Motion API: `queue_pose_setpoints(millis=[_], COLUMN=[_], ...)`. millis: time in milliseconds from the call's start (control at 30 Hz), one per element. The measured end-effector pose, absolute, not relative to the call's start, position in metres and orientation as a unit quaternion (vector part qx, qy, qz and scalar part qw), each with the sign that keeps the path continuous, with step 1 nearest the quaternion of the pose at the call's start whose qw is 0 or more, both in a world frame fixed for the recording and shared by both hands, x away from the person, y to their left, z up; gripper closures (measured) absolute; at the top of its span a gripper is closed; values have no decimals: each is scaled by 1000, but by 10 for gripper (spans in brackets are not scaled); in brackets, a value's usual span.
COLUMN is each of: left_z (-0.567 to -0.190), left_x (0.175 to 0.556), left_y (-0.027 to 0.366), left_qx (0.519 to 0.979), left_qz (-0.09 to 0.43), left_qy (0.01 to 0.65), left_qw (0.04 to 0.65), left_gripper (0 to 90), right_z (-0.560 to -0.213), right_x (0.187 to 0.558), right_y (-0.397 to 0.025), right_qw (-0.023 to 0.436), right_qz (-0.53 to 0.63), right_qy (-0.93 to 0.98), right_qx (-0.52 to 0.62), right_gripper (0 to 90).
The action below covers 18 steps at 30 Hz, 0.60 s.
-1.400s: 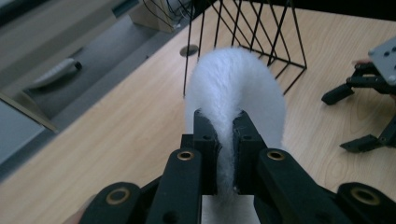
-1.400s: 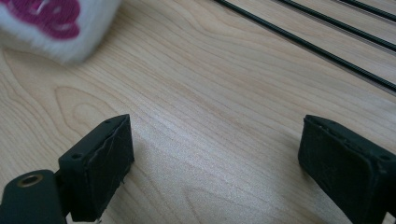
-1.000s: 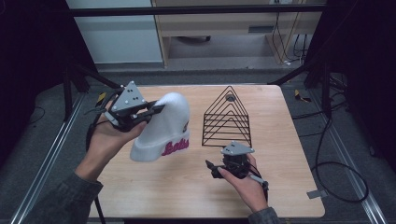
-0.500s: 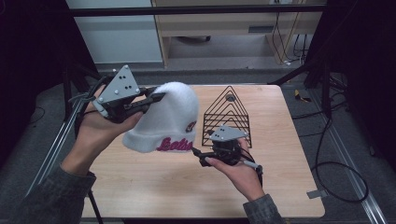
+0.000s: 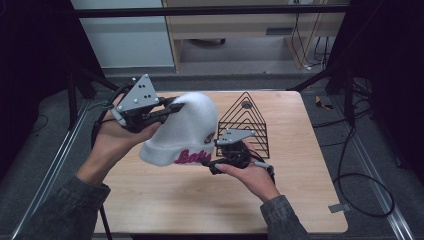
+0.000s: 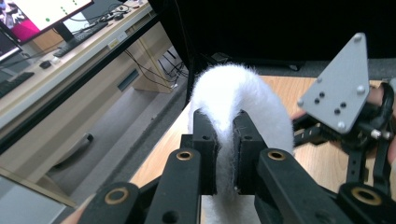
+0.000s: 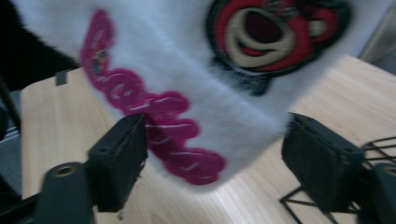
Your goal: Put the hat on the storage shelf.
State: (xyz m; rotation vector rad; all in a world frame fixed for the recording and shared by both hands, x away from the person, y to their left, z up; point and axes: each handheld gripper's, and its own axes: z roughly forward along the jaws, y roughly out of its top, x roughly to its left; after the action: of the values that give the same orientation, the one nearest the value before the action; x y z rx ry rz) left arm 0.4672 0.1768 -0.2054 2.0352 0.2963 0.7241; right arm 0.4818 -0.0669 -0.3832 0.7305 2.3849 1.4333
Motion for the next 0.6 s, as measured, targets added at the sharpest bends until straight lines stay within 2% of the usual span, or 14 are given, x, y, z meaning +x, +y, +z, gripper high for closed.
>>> queue_pose_setpoints(millis=[167,300,367,433,600], left_z=[-212,-216,-216,-216,-211], left_x=[472,476,477,480,486], left_y=[176,177,177,178,181], left_qx=[827,821,818,814,805], left_qz=[286,281,281,280,277], left_qy=[131,147,154,166,185], left_qw=[466,475,478,481,490], left_gripper=[825,826,826,826,826], right_z=[-391,-392,-392,-390,-376], right_x=[487,486,485,484,483], right_y=[-62,-58,-57,-58,-67], right_qw=[125,132,138,142,155], right_qz=[487,483,484,484,474], right_qy=[830,834,835,835,838], right_qx=[241,230,223,219,219], right_gripper=[428,662,734,772,797])
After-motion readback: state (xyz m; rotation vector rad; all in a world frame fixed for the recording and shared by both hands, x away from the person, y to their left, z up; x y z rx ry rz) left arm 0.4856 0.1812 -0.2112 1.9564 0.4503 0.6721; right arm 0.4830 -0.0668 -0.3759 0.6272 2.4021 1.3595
